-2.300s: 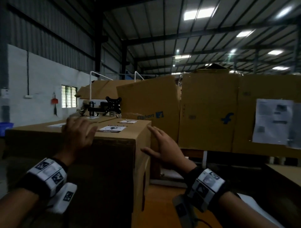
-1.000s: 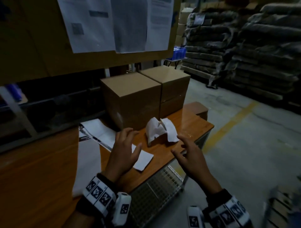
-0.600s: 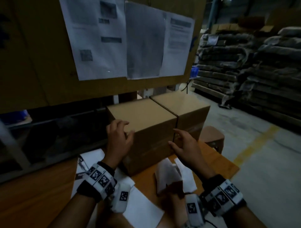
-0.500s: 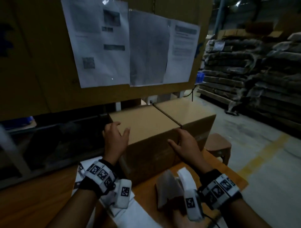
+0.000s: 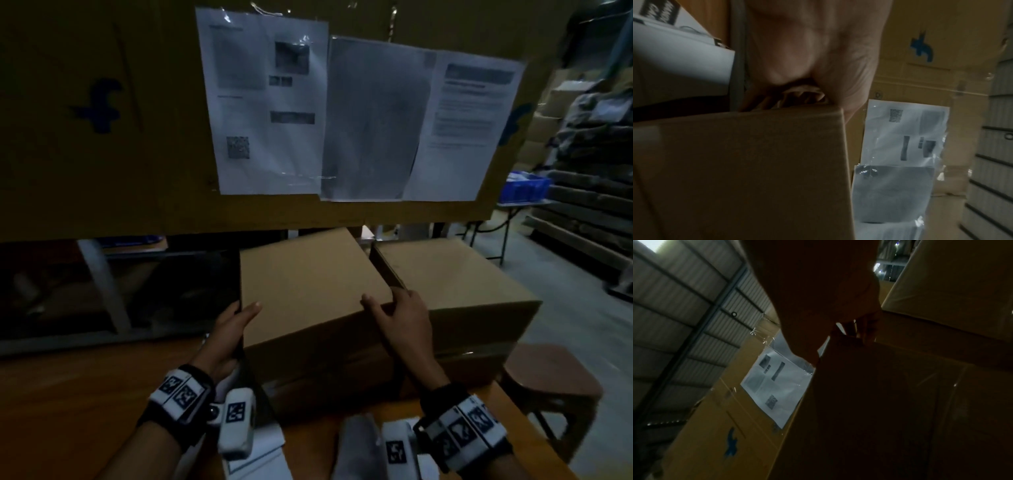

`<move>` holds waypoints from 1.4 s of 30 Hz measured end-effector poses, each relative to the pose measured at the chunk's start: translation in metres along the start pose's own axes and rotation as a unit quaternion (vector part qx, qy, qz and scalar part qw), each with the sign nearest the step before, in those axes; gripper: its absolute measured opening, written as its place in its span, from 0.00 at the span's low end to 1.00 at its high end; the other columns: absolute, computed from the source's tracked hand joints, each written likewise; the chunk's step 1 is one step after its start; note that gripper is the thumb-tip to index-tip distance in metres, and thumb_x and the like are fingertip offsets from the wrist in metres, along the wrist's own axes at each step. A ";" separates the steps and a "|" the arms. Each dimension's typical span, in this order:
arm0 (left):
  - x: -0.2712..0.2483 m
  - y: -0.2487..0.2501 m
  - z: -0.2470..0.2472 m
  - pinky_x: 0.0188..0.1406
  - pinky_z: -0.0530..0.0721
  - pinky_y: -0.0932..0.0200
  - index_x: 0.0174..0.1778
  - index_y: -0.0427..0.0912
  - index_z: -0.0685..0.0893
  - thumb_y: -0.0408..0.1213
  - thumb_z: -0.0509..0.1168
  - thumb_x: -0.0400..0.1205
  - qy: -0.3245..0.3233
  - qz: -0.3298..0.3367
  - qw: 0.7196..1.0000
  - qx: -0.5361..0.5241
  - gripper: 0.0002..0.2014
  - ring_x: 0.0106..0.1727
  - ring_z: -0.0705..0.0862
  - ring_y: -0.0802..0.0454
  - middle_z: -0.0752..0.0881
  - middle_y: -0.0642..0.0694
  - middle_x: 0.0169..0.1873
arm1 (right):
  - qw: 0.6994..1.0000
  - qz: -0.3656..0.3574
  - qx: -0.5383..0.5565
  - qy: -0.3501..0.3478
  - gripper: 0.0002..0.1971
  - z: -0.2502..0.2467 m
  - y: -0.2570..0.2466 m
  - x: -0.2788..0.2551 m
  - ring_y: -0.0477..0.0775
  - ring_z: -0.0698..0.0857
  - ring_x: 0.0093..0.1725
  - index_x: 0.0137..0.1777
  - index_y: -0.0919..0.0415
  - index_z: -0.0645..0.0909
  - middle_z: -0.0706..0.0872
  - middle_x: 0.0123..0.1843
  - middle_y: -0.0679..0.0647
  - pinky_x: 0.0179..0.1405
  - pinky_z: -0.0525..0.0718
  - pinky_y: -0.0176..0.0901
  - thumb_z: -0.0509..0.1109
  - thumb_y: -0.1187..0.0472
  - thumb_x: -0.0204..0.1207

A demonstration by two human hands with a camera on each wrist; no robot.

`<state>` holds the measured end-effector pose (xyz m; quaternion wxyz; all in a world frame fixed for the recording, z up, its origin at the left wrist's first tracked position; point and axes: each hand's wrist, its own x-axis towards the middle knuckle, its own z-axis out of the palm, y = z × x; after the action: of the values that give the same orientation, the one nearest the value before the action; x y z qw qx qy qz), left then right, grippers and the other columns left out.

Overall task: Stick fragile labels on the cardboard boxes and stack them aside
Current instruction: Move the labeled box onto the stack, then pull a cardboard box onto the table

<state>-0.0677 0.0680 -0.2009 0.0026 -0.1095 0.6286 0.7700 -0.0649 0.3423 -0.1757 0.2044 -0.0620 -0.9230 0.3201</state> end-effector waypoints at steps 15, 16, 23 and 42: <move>-0.108 0.090 -0.115 0.30 0.84 0.60 0.66 0.44 0.77 0.37 0.59 0.87 -0.012 0.097 0.995 0.005 0.12 0.46 0.86 0.49 0.86 0.43 0.51 | 0.939 -0.049 0.234 0.248 0.33 0.012 -0.125 -0.119 0.50 0.75 0.51 0.55 0.63 0.79 0.75 0.52 0.54 0.41 0.70 0.40 0.57 0.32 0.71; -0.114 0.098 -0.138 0.32 0.83 0.59 0.68 0.44 0.77 0.37 0.60 0.87 -0.001 0.104 0.994 0.016 0.14 0.47 0.85 0.49 0.85 0.42 0.52 | 0.938 -0.046 0.247 0.239 0.31 0.020 -0.143 -0.132 0.50 0.75 0.51 0.56 0.63 0.78 0.74 0.53 0.53 0.39 0.70 0.37 0.59 0.33 0.72; -0.147 0.119 -0.315 0.50 0.83 0.50 0.74 0.40 0.77 0.37 0.63 0.85 0.078 0.090 0.992 0.049 0.20 0.58 0.84 0.40 0.84 0.36 0.61 | 0.951 -0.040 0.276 0.135 0.19 0.112 -0.253 -0.218 0.51 0.78 0.48 0.51 0.54 0.73 0.77 0.52 0.53 0.39 0.75 0.39 0.65 0.38 0.73; -0.160 0.075 -0.510 0.56 0.79 0.46 0.68 0.38 0.81 0.36 0.58 0.87 0.263 0.157 0.820 0.483 0.16 0.59 0.80 0.36 0.79 0.34 0.61 | 0.961 -0.091 0.228 -0.128 0.14 0.234 -0.364 -0.286 0.45 0.81 0.47 0.56 0.55 0.75 0.81 0.51 0.52 0.39 0.78 0.39 0.69 0.46 0.80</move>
<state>0.1624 -0.4207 -0.1952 -0.2311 -0.1923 0.9056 0.2993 0.1038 -0.1470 -0.2141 0.1212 0.1123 -0.8459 0.5071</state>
